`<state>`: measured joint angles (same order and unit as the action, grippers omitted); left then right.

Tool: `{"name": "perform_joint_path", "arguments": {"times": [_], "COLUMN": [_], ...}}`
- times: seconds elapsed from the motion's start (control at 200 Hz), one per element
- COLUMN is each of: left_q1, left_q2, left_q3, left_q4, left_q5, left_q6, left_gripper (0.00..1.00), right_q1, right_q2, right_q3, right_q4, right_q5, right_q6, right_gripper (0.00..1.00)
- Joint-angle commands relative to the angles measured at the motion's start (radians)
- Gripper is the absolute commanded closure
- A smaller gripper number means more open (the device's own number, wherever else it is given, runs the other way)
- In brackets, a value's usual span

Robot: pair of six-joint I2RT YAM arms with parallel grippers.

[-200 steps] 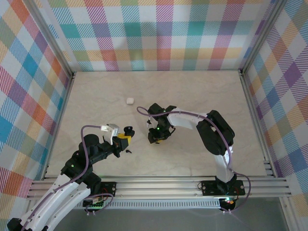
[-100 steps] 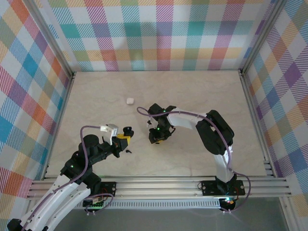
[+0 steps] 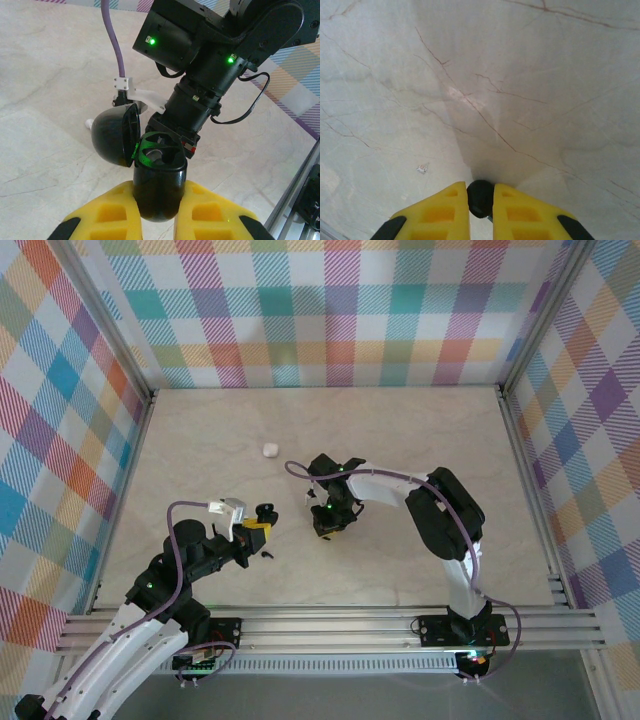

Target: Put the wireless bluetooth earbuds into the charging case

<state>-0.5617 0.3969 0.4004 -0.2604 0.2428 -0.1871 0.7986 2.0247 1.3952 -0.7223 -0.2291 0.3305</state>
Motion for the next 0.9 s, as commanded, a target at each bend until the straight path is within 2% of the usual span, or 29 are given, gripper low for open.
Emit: {"name": "perform_joint_path", "arguments": {"times": [0.0,0.075,0.2,0.405,0.555,0.74,0.895], "left_q1": [-0.003,-0.003,-0.003,-0.003,-0.003,-0.004,-0.003], "left_q2": [-0.004,0.001,0.015,0.058,0.038,-0.012,0.017], "left_q3": [-0.013,-0.014,-0.017,-0.005,-0.059,-0.131,-0.089], "left_q4": [0.047,0.059,0.085,0.112,0.287,0.486,0.459], "left_q5": [0.021,0.021,0.095,0.128,0.17,0.154,0.22], "left_q6": [-0.002,0.003,0.094,0.131,0.134,0.159,0.266], "left_gripper": [1.0,1.0,1.0,1.0,1.0,1.0,1.0], "right_q1": [-0.01,-0.027,-0.057,-0.079,-0.079,-0.079,-0.079], "right_q2": [-0.02,-0.058,-0.152,-0.342,-0.481,-0.61,-0.692], "right_q3": [-0.033,-0.066,-0.133,-0.185,-0.193,-0.193,-0.238], "right_q4": [0.044,0.09,0.171,0.233,0.267,0.339,0.484], "right_q5": [-0.007,-0.032,-0.067,-0.082,-0.105,-0.218,-0.33], "right_q6": [0.025,0.048,0.085,0.079,0.065,0.055,0.063], "right_gripper": [0.89,0.9,0.93,0.96,0.95,0.94,0.95]}}
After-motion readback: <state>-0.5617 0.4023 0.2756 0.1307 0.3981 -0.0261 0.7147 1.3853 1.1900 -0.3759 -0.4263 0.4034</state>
